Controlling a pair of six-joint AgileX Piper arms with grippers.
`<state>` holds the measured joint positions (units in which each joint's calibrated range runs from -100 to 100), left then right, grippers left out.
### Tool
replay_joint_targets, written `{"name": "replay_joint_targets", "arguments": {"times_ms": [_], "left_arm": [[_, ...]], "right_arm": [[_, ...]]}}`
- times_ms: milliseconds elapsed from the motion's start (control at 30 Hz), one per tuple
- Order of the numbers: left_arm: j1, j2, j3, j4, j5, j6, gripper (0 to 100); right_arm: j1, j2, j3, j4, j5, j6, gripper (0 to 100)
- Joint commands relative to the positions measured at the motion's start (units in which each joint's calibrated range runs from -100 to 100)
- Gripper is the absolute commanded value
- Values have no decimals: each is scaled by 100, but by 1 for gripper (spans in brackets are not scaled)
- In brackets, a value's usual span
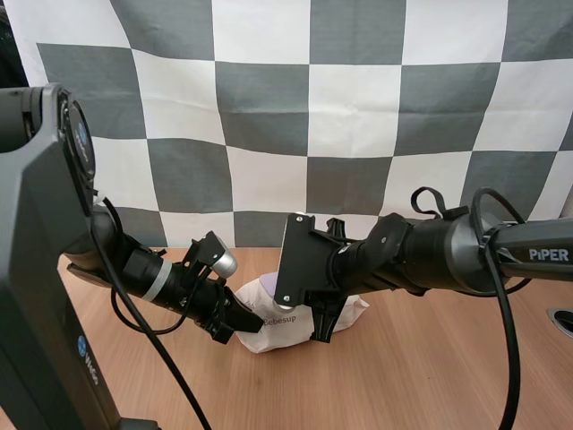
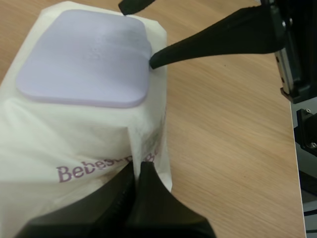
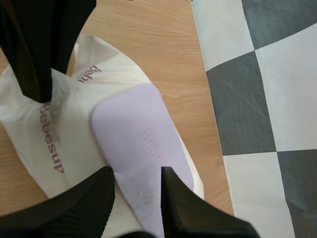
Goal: Open the wet wipes lid
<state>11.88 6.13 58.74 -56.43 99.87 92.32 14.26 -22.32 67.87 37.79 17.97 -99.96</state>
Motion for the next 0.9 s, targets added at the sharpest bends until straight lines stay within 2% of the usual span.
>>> {"name": "replay_joint_targets", "arguments": {"times_ms": [0,200,333,733,867], "left_arm": [[0,-3,6,126,13,107,0],[23,-3,74,218,13,107,0],[117,-3,88,230,13,107,0],[147,8,105,269,13,107,0],[147,8,105,269,13,107,0]], "right_arm": [[4,-1,1,-23,-12,-4,52],[-12,60,50,-330,44,-4,52],[-67,146,161,-709,21,-4,52],[-67,146,200,-734,-134,-4,52],[-67,146,200,-734,-132,-4,47]]}}
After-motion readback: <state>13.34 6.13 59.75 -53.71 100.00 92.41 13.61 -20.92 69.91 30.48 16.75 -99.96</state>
